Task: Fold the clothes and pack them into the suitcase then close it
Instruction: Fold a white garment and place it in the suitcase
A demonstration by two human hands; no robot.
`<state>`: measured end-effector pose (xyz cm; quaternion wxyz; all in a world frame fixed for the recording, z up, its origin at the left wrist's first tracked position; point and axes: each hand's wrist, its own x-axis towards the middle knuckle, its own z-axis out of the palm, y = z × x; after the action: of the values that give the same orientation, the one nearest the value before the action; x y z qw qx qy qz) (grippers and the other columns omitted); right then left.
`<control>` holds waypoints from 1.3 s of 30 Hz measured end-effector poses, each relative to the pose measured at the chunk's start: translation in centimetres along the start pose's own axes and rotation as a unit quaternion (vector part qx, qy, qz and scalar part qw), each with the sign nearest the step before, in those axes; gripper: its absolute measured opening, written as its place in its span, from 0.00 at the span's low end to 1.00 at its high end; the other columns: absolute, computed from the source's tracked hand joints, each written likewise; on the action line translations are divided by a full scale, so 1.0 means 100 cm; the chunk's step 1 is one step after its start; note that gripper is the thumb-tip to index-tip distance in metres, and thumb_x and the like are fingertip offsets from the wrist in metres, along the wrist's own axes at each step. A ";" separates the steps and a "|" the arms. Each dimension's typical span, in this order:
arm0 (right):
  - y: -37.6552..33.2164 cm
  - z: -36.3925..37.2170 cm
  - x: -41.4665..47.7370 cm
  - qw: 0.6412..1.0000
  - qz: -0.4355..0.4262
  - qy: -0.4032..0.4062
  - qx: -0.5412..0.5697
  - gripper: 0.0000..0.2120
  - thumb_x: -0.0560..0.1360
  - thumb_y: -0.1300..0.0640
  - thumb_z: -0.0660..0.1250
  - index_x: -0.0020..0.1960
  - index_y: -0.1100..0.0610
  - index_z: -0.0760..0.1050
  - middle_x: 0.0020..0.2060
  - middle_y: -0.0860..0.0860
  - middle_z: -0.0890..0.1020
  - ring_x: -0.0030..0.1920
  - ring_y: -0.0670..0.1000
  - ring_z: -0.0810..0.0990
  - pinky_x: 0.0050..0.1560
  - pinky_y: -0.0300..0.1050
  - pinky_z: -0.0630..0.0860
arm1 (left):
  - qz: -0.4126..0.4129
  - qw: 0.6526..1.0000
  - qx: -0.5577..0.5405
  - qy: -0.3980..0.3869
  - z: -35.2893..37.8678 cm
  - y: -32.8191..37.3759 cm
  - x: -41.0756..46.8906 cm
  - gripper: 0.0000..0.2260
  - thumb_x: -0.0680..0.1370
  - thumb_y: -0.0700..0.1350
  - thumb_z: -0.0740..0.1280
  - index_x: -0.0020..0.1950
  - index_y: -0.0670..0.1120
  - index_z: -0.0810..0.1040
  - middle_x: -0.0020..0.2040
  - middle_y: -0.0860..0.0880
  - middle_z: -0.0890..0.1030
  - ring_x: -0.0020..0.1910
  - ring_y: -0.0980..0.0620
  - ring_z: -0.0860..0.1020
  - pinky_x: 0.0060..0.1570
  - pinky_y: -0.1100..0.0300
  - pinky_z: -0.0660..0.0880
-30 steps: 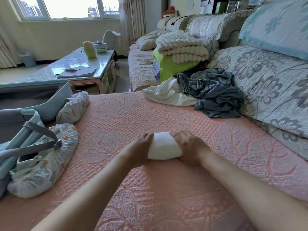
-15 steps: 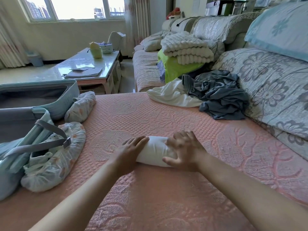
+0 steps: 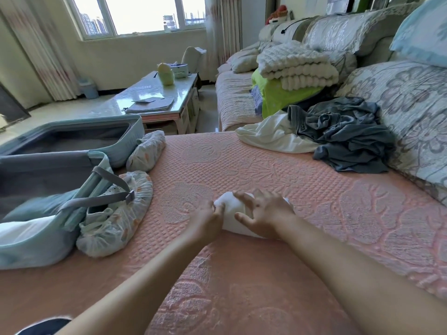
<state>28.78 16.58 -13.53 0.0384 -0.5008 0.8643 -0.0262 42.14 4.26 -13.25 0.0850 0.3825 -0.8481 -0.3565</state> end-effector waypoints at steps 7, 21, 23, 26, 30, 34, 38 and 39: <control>-0.004 0.010 -0.014 0.998 0.006 0.053 -0.016 0.43 0.68 0.32 0.36 0.80 0.45 0.54 0.70 0.56 0.70 0.66 0.59 0.72 0.66 0.54 0.66 | -0.099 0.973 -0.194 -0.073 0.006 0.018 0.027 0.33 0.69 0.65 0.74 0.59 0.40 0.77 0.53 0.44 0.82 0.52 0.46 0.80 0.51 0.54 0.78; 0.011 -0.045 -0.010 0.967 0.000 -0.095 0.238 0.49 0.62 0.37 0.77 0.77 0.35 0.56 0.72 0.44 0.69 0.70 0.51 0.70 0.68 0.54 0.71 | 0.147 0.937 -0.282 -0.146 -0.041 -0.010 0.008 0.25 0.64 0.41 0.79 0.60 0.50 0.78 0.53 0.43 0.82 0.53 0.43 0.81 0.53 0.44 0.80; -0.003 -0.048 -0.006 0.973 -0.034 -0.088 0.211 0.37 0.60 0.37 0.77 0.67 0.34 0.68 0.58 0.41 0.78 0.59 0.48 0.77 0.59 0.53 0.76 | 0.195 0.944 -0.245 -0.105 -0.053 -0.017 0.001 0.25 0.62 0.41 0.79 0.57 0.51 0.77 0.51 0.44 0.81 0.49 0.51 0.80 0.48 0.51 0.79; -0.034 -0.048 0.005 0.992 -0.083 0.028 0.090 0.30 0.62 0.34 0.73 0.61 0.44 0.72 0.51 0.44 0.80 0.51 0.49 0.78 0.58 0.50 0.72 | 0.242 0.959 -0.146 -0.016 -0.077 -0.033 0.000 0.25 0.62 0.36 0.79 0.52 0.56 0.74 0.47 0.52 0.79 0.44 0.60 0.76 0.42 0.60 0.76; -0.073 -0.020 0.021 0.954 -0.146 0.257 -0.055 0.26 0.63 0.37 0.69 0.54 0.53 0.75 0.46 0.52 0.79 0.46 0.57 0.79 0.54 0.54 0.68 | 0.289 0.956 0.010 0.039 -0.099 -0.063 0.001 0.26 0.66 0.38 0.72 0.56 0.60 0.69 0.51 0.55 0.78 0.48 0.51 0.78 0.44 0.50 0.78; -0.095 0.008 0.025 0.921 -0.226 0.270 -0.165 0.21 0.64 0.44 0.70 0.49 0.58 0.77 0.48 0.58 0.78 0.51 0.62 0.77 0.64 0.63 0.65 | 0.293 0.945 0.143 0.015 -0.095 -0.087 -0.013 0.33 0.68 0.45 0.74 0.70 0.53 0.66 0.59 0.55 0.71 0.57 0.55 0.72 0.56 0.60 0.71; -0.095 0.002 0.027 0.937 -0.279 0.180 -0.112 0.30 0.64 0.36 0.71 0.55 0.58 0.76 0.66 0.60 0.73 0.71 0.62 0.67 0.76 0.63 0.51 | 0.335 0.925 0.181 0.000 -0.083 -0.105 -0.017 0.22 0.68 0.51 0.73 0.60 0.50 0.74 0.54 0.52 0.70 0.51 0.53 0.71 0.52 0.51 0.75; -0.093 -0.004 0.025 0.950 -0.268 0.140 -0.077 0.33 0.64 0.34 0.72 0.58 0.57 0.74 0.71 0.59 0.69 0.74 0.60 0.64 0.78 0.58 0.49 | 0.347 0.922 0.175 0.002 -0.082 -0.107 -0.017 0.20 0.68 0.51 0.73 0.58 0.50 0.75 0.53 0.52 0.70 0.50 0.53 0.71 0.50 0.51 0.75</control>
<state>35.50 9.76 -12.41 -0.1304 -0.7063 0.6947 -0.0391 52.97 -3.82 -14.18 0.1369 0.0740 -0.9763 -0.1501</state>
